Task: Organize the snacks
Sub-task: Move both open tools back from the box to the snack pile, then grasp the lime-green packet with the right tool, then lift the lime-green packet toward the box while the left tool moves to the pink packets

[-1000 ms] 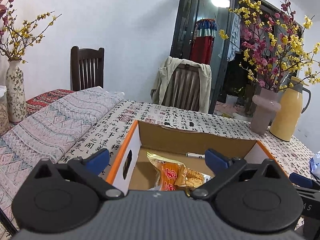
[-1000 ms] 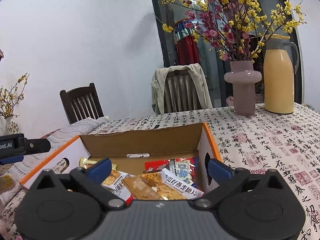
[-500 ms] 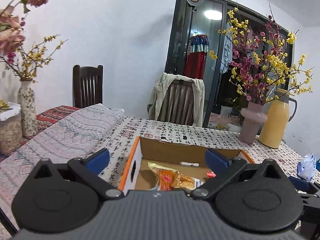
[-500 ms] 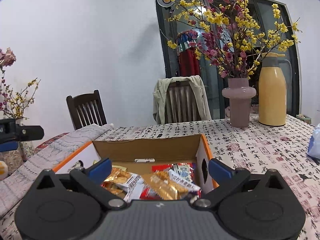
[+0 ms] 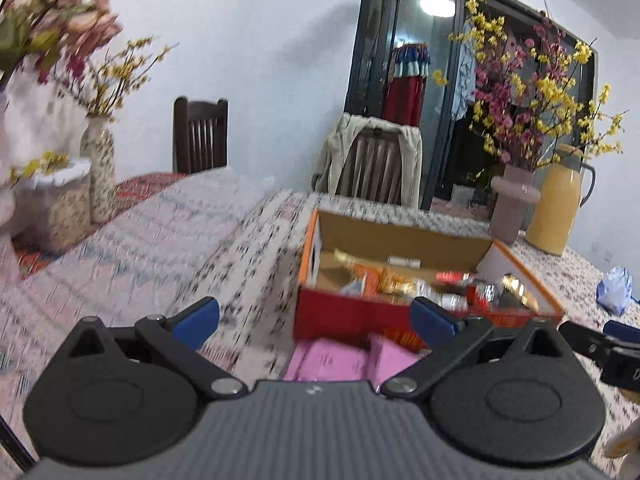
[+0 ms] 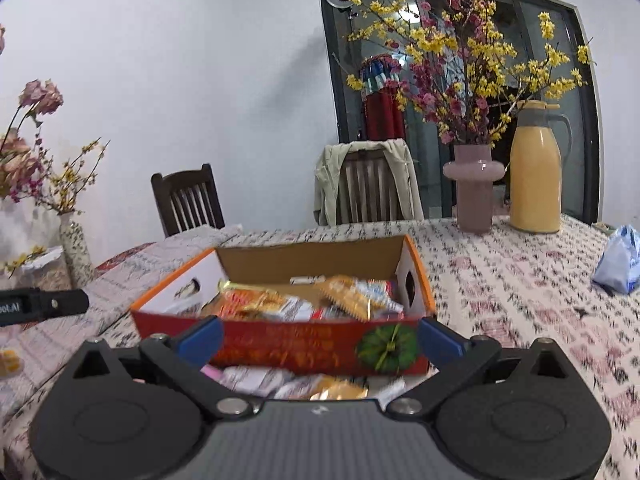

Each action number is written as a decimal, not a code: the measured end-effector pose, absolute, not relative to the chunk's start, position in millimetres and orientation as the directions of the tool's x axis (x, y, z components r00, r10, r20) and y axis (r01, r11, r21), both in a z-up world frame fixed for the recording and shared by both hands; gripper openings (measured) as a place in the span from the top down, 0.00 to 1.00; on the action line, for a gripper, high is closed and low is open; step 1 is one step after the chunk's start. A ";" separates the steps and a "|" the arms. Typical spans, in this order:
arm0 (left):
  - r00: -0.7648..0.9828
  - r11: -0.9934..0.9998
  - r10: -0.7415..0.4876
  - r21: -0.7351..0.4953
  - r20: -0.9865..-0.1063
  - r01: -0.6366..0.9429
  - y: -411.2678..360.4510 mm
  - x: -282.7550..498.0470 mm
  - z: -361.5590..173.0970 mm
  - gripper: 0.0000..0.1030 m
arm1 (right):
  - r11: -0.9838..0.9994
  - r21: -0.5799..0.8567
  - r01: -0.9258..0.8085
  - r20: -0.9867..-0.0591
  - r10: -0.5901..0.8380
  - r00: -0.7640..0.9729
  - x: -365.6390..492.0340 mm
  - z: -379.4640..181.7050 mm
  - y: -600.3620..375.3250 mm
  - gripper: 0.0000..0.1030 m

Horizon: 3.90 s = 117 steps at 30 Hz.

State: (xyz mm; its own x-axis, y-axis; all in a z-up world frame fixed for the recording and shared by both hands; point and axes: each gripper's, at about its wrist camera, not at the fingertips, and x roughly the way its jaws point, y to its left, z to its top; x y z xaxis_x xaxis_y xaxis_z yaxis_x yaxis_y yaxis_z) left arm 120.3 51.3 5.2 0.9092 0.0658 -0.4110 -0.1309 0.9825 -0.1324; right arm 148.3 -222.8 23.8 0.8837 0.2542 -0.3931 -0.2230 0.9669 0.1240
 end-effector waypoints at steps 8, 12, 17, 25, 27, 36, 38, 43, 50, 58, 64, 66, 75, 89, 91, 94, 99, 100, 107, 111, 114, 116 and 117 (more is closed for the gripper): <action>0.871 0.980 0.051 -0.143 -0.489 -0.137 61.8 100.4 -20.5 0.00 | 0.967 0.117 -0.226 -0.438 0.254 0.862 123.5 7.1 -220.6 0.00; 0.874 0.983 0.049 -0.131 -0.483 -0.127 59.8 93.2 -20.9 0.00 | 0.970 0.110 -0.219 -0.434 0.245 0.867 119.4 9.1 -220.5 0.00; 0.874 0.981 0.046 -0.143 -0.483 -0.131 64.0 91.9 -22.2 0.00 | 0.970 0.098 -0.224 -0.429 0.245 0.870 114.9 11.3 -215.8 0.00; 0.877 0.975 0.061 -0.159 -0.477 -0.154 78.5 85.8 -21.7 0.00 | 0.966 0.085 -0.246 -0.447 0.258 0.856 110.2 9.8 -203.5 0.00; 0.876 0.973 0.068 -0.164 -0.477 -0.165 83.8 83.4 -22.2 0.00 | 0.963 0.079 -0.259 -0.455 0.266 0.850 109.8 8.9 -197.7 0.00; 0.866 0.964 0.089 -0.177 -0.492 -0.200 105.3 72.4 -28.3 0.00 | 0.935 0.052 -0.350 -0.520 0.325 0.790 109.9 -5.4 -165.1 0.00; 0.861 0.962 0.091 -0.178 -0.500 -0.205 108.2 71.1 -30.7 0.00 | 0.921 0.028 -0.388 -0.535 0.342 0.773 108.9 -8.9 -155.1 0.00; 0.853 0.960 0.098 -0.176 -0.513 -0.216 115.1 64.2 -34.5 0.00 | 0.873 -0.073 -0.482 -0.561 0.364 0.743 108.7 -10.3 -136.4 0.05; 0.841 0.959 0.110 -0.165 -0.530 -0.230 122.2 54.2 -39.5 0.00 | 0.761 -0.145 -0.632 -0.659 0.402 0.635 123.4 -13.6 -121.8 0.29; 0.840 0.957 0.117 -0.165 -0.530 -0.238 125.2 52.6 -38.9 0.00 | 0.676 -0.095 -0.731 -0.729 0.453 0.514 141.1 -13.5 -115.8 0.44; 0.839 0.958 0.118 -0.160 -0.531 -0.236 122.5 53.5 -37.3 0.00 | 0.642 -0.047 -0.765 -0.758 0.476 0.446 151.9 -14.9 -116.3 0.45; 0.838 0.958 0.122 -0.157 -0.532 -0.239 122.2 53.0 -36.5 0.00 | 0.634 -0.036 -0.773 -0.766 0.479 0.428 155.2 -15.9 -116.3 0.45; 0.831 0.952 0.144 -0.154 -0.538 -0.264 125.6 52.0 -34.7 0.00 | 0.555 -0.080 -0.828 -0.786 0.476 0.395 154.8 -15.5 -107.8 0.58; 0.832 0.958 0.124 -0.152 -0.541 -0.242 121.3 66.7 -30.4 0.00 | 0.618 -0.033 -0.786 -0.683 0.560 0.469 145.9 7.1 -136.9 0.64; 0.830 0.960 0.116 -0.151 -0.545 -0.234 118.7 72.2 -30.2 0.00 | 0.632 -0.012 -0.775 -0.658 0.579 0.482 144.2 11.2 -142.6 0.64; 0.830 0.964 0.103 -0.151 -0.548 -0.219 112.7 81.3 -29.1 0.00 | 0.660 0.021 -0.751 -0.615 0.601 0.511 141.9 16.5 -153.3 0.64; 0.828 0.970 0.079 -0.147 -0.555 -0.191 102.1 98.8 -29.5 0.00 | 0.721 0.082 -0.688 -0.540 0.613 0.577 145.3 23.2 -174.9 0.64; 0.826 0.972 0.075 -0.144 -0.559 -0.186 99.5 103.7 -29.9 0.00 | 0.737 0.096 -0.669 -0.525 0.609 0.595 147.3 24.4 -179.9 0.64; 0.811 0.979 0.059 -0.127 -0.583 -0.162 84.4 130.6 -33.1 0.00 | 0.808 0.172 -0.563 -0.442 0.574 0.689 163.3 26.0 -213.3 0.64; 0.803 0.981 0.063 -0.112 -0.593 -0.160 78.3 144.5 -34.8 0.00 | 0.835 0.204 -0.511 -0.408 0.547 0.731 171.7 24.2 -227.2 0.64; 0.794 0.982 0.067 -0.101 -0.604 -0.160 73.1 155.1 -36.1 0.00 | 0.850 0.222 -0.477 -0.386 0.526 0.758 177.6 22.8 -236.8 0.64; 0.788 0.983 0.069 -0.094 -0.612 -0.160 69.7 161.6 -37.5 0.00 | 0.859 0.223 -0.462 -0.383 0.512 0.768 180.3 20.7 -241.3 0.64; 0.784 0.983 0.071 -0.090 -0.616 -0.159 68.0 164.7 -38.2 0.00 | 0.862 0.222 -0.455 -0.383 0.507 0.772 181.4 19.3 -242.4 0.64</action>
